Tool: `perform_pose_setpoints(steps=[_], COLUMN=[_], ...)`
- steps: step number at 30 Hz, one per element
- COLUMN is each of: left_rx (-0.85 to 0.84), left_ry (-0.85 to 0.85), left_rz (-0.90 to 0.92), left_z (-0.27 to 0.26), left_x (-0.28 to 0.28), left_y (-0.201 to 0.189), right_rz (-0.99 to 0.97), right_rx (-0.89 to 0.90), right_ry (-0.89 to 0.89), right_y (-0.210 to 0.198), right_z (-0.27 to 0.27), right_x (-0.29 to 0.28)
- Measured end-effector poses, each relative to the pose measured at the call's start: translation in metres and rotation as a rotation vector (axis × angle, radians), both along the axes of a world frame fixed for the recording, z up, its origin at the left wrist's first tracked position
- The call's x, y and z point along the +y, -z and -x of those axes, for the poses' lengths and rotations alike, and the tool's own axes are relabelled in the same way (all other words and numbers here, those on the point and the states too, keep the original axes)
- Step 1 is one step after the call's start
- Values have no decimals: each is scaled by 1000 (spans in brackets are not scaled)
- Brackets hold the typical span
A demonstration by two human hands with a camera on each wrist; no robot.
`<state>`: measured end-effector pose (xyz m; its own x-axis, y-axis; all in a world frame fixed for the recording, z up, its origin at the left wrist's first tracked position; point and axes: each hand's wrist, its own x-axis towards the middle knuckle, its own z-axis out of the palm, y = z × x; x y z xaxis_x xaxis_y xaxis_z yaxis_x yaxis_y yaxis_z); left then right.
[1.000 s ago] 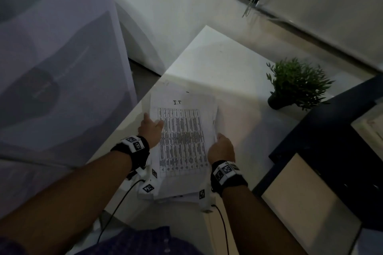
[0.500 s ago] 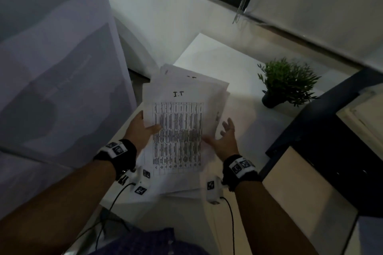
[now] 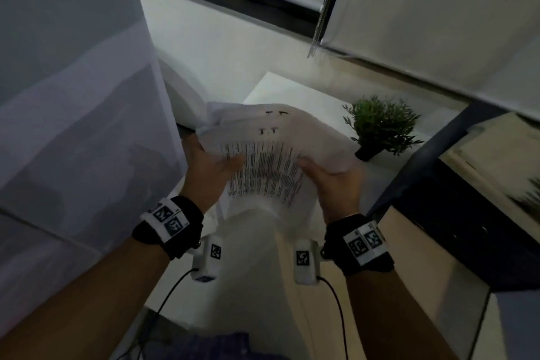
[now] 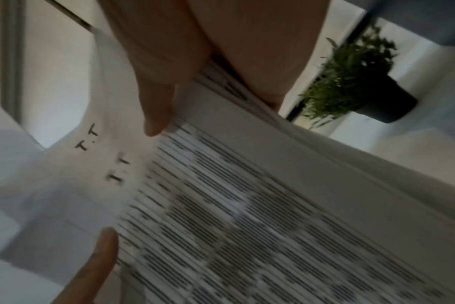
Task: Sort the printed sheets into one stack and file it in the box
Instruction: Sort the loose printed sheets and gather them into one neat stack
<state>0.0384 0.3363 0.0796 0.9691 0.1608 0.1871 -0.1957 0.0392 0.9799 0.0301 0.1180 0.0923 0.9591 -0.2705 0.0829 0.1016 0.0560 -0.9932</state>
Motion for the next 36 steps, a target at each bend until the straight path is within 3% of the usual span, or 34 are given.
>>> perform_pose_setpoints(steps=[7, 11, 17, 27, 31, 36], left_rx=[125, 116, 82, -40, -90, -107], left_ry=[-7, 1, 28, -79, -118, -259], left_rz=[-12, -23, -30, -75, -15, 104], left_z=[-4, -9, -9, -9, -9, -14], left_x=[5, 9, 7, 0, -5, -18], left_y=[8, 10, 5, 4, 8, -15], right_rz=[-204, -126, -143, -51, -24, 11], right_rx=[-33, -93, -82, -89, -29, -9], right_ry=[108, 194, 153, 49, 28, 26], right_y=[-28, -37, -19, -20, -5, 0], right_z=[-3, -13, -12, -1, -1, 0], right_x=[11, 16, 6, 0, -2, 1])
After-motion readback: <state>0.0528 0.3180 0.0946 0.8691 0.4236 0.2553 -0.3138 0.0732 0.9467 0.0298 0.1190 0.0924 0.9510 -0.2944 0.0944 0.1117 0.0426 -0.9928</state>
